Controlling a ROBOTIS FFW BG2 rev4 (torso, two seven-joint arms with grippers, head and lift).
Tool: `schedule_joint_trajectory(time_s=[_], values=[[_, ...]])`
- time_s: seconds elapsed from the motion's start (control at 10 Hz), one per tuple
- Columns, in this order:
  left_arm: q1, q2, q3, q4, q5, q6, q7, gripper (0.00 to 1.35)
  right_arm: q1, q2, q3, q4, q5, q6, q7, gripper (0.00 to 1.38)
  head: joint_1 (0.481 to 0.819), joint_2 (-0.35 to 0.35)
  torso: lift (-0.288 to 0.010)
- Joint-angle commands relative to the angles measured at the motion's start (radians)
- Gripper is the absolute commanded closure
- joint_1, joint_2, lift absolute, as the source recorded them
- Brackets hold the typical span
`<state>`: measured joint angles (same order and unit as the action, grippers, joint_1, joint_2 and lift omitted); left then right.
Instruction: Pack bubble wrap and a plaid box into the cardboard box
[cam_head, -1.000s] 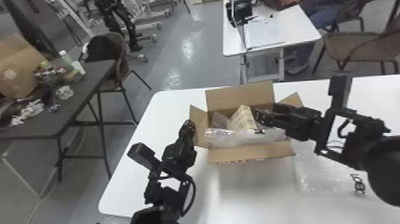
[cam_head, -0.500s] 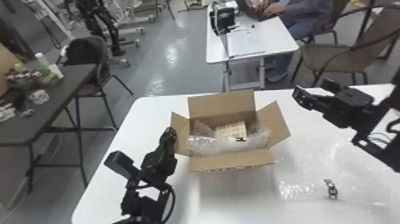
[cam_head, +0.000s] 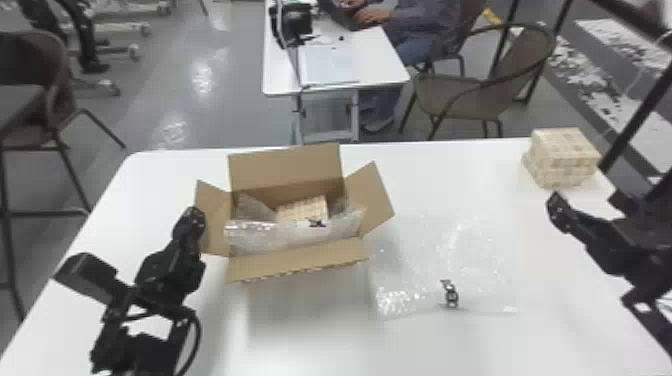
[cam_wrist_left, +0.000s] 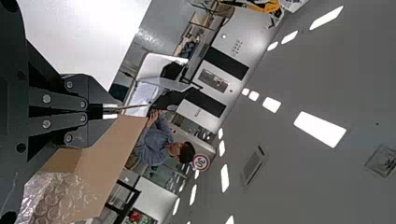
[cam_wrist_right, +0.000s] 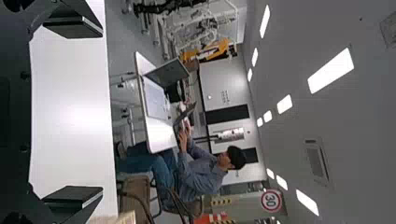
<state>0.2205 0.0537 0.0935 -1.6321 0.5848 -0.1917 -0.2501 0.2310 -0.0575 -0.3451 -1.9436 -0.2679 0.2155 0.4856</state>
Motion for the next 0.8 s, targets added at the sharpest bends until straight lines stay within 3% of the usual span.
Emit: schedule_joint_trajectory(time_s=[0.0, 0.2, 0.3, 0.5, 0.7], values=[[0.000, 0.002, 0.002, 0.000, 0.000, 0.001, 0.000, 1.20, 0.059, 0.002, -0.075, 0.064, 0.001, -0.143, 0.027, 0.11, 0.695, -0.031, -0.110], [0.002, 0.000, 0.006, 0.000, 0.000, 0.003, 0.000, 1.20, 0.096, 0.028, -0.178, 0.152, 0.078, -0.219, 0.125, 0.11, 0.695, -0.094, -0.110], [0.005, 0.000, 0.012, 0.000, 0.000, 0.001, 0.000, 1.20, 0.102, 0.054, -0.213, 0.230, 0.095, -0.308, 0.168, 0.11, 0.695, -0.109, -0.110], [0.008, -0.011, 0.038, 0.000, -0.010, 0.000, 0.000, 1.20, 0.107, 0.058, -0.245, 0.311, 0.085, -0.341, 0.185, 0.11, 0.695, -0.142, -0.110], [0.000, -0.043, 0.107, 0.000, -0.053, 0.014, 0.000, 1.20, 0.105, 0.058, -0.244, 0.325, 0.073, -0.335, 0.199, 0.11, 0.695, -0.149, -0.110]])
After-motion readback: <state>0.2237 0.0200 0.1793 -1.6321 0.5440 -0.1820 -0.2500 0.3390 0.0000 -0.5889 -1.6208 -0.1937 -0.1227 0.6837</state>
